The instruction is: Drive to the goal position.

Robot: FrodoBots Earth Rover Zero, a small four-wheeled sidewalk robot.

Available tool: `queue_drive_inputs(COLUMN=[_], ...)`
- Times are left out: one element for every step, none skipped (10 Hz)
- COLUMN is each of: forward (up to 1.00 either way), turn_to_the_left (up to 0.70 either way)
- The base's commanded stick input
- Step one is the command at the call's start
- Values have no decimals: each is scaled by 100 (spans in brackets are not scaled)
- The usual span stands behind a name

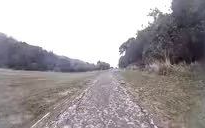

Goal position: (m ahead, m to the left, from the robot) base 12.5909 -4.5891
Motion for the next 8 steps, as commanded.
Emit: queue_drive_inputs(forward=[45,45,45,45,45,45,45,45], turn_to_the_left=[0,0,0,0,0,0,0,0])
